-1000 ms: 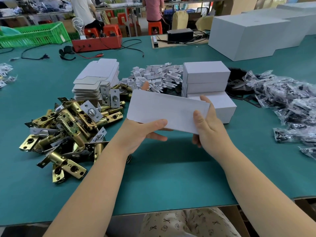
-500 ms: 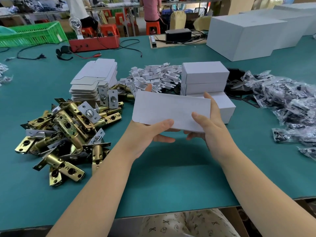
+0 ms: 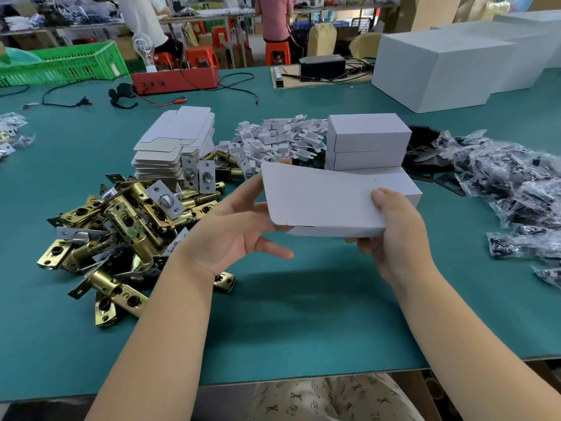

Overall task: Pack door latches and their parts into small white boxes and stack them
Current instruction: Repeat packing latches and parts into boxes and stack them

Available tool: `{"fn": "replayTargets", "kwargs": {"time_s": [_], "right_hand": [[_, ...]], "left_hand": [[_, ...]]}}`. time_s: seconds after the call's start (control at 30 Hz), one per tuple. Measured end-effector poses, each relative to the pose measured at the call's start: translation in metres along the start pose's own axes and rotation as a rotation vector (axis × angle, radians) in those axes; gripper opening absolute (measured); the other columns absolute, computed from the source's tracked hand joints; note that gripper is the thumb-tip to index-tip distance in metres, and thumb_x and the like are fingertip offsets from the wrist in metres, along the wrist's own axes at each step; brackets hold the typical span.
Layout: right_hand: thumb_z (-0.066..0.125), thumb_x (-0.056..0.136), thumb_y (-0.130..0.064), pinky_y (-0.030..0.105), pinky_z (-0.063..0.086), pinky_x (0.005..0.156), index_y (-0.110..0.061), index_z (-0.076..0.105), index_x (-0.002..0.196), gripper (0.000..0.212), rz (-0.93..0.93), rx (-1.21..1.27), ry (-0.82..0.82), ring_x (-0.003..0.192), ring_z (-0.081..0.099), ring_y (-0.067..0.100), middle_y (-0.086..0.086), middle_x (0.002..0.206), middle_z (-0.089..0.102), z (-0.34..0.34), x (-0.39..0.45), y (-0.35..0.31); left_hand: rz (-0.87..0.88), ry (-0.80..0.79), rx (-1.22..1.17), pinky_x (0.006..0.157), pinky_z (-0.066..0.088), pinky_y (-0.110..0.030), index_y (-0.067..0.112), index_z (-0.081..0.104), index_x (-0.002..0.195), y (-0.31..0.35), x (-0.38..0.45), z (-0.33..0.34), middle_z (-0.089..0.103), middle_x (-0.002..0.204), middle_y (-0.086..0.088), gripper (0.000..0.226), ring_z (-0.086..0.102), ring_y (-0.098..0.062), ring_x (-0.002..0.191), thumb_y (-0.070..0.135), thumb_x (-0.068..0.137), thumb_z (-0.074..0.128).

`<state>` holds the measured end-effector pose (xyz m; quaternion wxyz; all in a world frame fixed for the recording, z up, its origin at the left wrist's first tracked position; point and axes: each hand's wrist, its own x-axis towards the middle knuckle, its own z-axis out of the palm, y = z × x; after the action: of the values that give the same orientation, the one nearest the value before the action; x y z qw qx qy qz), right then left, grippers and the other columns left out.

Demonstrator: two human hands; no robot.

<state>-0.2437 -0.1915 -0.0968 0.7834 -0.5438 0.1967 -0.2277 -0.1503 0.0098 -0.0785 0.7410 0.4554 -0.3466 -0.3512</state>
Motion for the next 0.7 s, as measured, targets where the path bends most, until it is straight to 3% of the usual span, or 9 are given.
{"fn": "replayTargets", "kwargs": {"time_s": [0.13, 0.17, 0.23, 0.27, 0.33, 0.43, 0.5, 0.6, 0.7], "right_hand": [[0.05, 0.098, -0.024, 0.022, 0.037, 0.033, -0.019, 0.064, 0.091, 0.016, -0.017, -0.177, -0.112, 0.044, 0.052, 0.011, -0.005, 0.067, 0.063, 0.002, -0.003, 0.004], [0.052, 0.097, -0.026, 0.023, 0.038, 0.033, -0.021, 0.066, 0.088, 0.018, -0.017, -0.227, -0.105, 0.046, 0.05, 0.01, -0.005, 0.069, 0.061, 0.002, -0.003, 0.005], [0.054, 0.096, -0.033, 0.023, 0.038, 0.035, -0.02, 0.069, 0.078, 0.027, -0.011, -0.283, -0.053, 0.045, 0.046, 0.012, -0.004, 0.067, 0.057, 0.003, -0.003, 0.005], [0.053, 0.096, -0.036, 0.023, 0.037, 0.035, -0.019, 0.07, 0.074, 0.033, -0.006, -0.284, -0.025, 0.043, 0.045, 0.014, -0.002, 0.063, 0.057, 0.003, -0.003, 0.003], [0.046, 0.098, -0.041, 0.024, 0.04, 0.036, -0.017, 0.071, 0.075, 0.041, 0.012, -0.249, -0.013, 0.041, 0.05, 0.019, 0.003, 0.056, 0.06, 0.004, -0.002, 0.0], [0.041, 0.1, -0.043, 0.03, 0.05, 0.041, -0.015, 0.066, 0.081, 0.042, 0.032, -0.239, -0.076, 0.042, 0.057, 0.023, 0.002, 0.055, 0.064, 0.008, -0.005, 0.001], [0.043, 0.1, -0.035, 0.028, 0.052, 0.044, -0.014, 0.065, 0.087, 0.034, 0.019, -0.257, -0.104, 0.045, 0.06, 0.019, -0.002, 0.067, 0.07, 0.01, -0.007, 0.004], [0.047, 0.1, -0.025, 0.023, 0.05, 0.043, -0.017, 0.067, 0.086, 0.026, 0.002, -0.262, -0.107, 0.046, 0.059, 0.013, -0.004, 0.07, 0.071, 0.01, -0.008, 0.005], [0.051, 0.098, -0.026, 0.02, 0.048, 0.043, -0.018, 0.069, 0.08, 0.027, -0.015, -0.287, -0.069, 0.043, 0.055, 0.009, -0.001, 0.067, 0.071, 0.007, -0.007, 0.004]], "left_hand": [[-0.053, 0.439, 0.27, 0.058, 0.057, -0.026, 0.029, 0.079, 0.092, 0.0, 0.01, 0.01, 0.076, 0.085, 0.006, 0.027, 0.071, -0.012, 0.077, 0.013, 0.084, 0.06], [-0.045, 0.52, 0.308, 0.059, 0.056, -0.022, 0.023, 0.077, 0.102, -0.003, 0.011, 0.011, 0.075, 0.074, 0.009, 0.029, 0.07, -0.008, 0.073, 0.009, 0.091, 0.054], [0.017, 0.69, 0.361, 0.059, 0.051, -0.016, 0.009, 0.046, 0.134, -0.01, 0.012, 0.015, 0.069, 0.057, 0.013, 0.035, 0.069, -0.005, 0.077, 0.003, 0.101, 0.036], [0.059, 0.72, 0.44, 0.059, 0.05, -0.016, 0.005, 0.046, 0.135, -0.011, 0.012, 0.017, 0.071, 0.061, 0.009, 0.037, 0.068, -0.008, 0.084, -0.002, 0.1, 0.037], [0.166, 0.691, 0.616, 0.055, 0.049, -0.015, 0.002, 0.067, 0.108, -0.012, 0.013, 0.022, 0.073, 0.074, 0.002, 0.038, 0.066, -0.002, 0.076, -0.02, 0.088, 0.045], [0.277, 0.739, 0.684, 0.049, 0.04, -0.01, 0.01, 0.061, 0.083, -0.008, 0.014, 0.021, 0.063, 0.072, 0.005, 0.031, 0.057, 0.004, 0.057, -0.02, 0.082, 0.054], [0.314, 0.722, 0.561, 0.047, 0.034, -0.016, 0.012, 0.054, 0.081, -0.009, 0.014, 0.02, 0.056, 0.061, 0.004, 0.02, 0.047, -0.003, 0.047, -0.007, 0.085, 0.06], [0.294, 0.713, 0.462, 0.046, 0.022, -0.025, 0.012, 0.048, 0.077, -0.009, 0.014, 0.02, 0.044, 0.058, -0.004, 0.008, 0.033, -0.009, 0.046, 0.011, 0.079, 0.056], [0.272, 0.7, 0.504, 0.045, 0.027, -0.02, 0.014, 0.051, 0.078, -0.013, 0.015, 0.02, 0.045, 0.052, 0.011, 0.016, 0.037, -0.004, 0.044, -0.002, 0.081, 0.049]]}}
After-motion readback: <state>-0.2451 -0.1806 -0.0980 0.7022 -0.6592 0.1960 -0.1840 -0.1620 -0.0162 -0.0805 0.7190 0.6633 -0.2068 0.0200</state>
